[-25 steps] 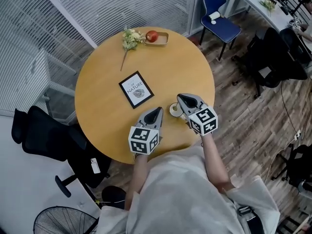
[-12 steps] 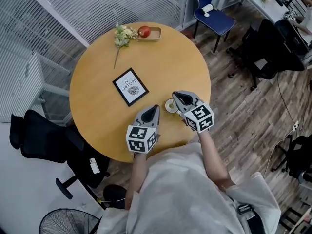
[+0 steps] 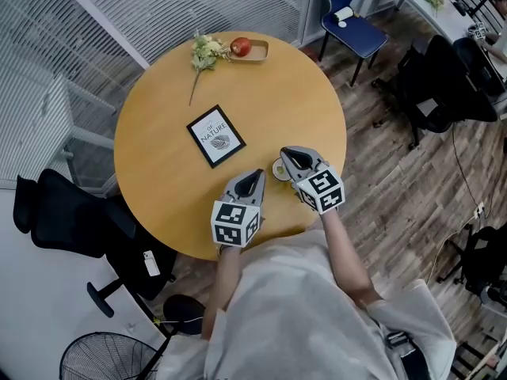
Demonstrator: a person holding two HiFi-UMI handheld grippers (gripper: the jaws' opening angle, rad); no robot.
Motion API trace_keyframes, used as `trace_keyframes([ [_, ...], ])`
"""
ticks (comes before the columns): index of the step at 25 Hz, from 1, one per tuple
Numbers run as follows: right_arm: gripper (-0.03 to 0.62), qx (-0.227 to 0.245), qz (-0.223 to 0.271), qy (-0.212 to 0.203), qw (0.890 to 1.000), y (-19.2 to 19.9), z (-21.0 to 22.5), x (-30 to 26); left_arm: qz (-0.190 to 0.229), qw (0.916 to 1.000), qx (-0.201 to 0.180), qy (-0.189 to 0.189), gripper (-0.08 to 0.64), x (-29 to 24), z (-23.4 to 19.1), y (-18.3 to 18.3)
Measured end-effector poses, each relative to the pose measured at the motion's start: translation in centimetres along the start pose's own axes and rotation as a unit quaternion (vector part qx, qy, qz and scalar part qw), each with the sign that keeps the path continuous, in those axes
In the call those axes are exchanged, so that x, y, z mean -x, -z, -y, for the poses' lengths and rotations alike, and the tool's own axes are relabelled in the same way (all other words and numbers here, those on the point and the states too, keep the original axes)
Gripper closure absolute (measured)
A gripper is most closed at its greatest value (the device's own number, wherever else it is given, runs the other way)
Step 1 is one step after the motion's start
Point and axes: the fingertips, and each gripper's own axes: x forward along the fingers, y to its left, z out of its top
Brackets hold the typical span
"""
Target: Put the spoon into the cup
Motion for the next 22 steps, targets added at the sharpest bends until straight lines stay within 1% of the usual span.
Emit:
trace_keyframes([
  [4,0.592,0.007,-0.007,0.000,1.000,0.6,-0.3,-0.7,-0.001,1.0000,-0.003,0.000,0.551,0.0,-0.2,0.1],
  [9,0.592,0.005,-0.007,0.010,1.000,1.2,-0.1,-1.1,-0.002,1.0000,-0.002,0.002,0.551,-0.2,-0.2,0.1],
  [13,0.592,0.001,-0.014,0.009,1.000,2.0,0.0,-1.1,-0.004,1.0000,-0.003,0.005,0.551,-0.5,0.2,0.1],
  [22,0.592,-0.041,-0.017,0.009,0.999,4.2,0.5,-1.6,-0.016,0.9998,-0.005,0.013,0.551,-0.9,0.4,0.9],
])
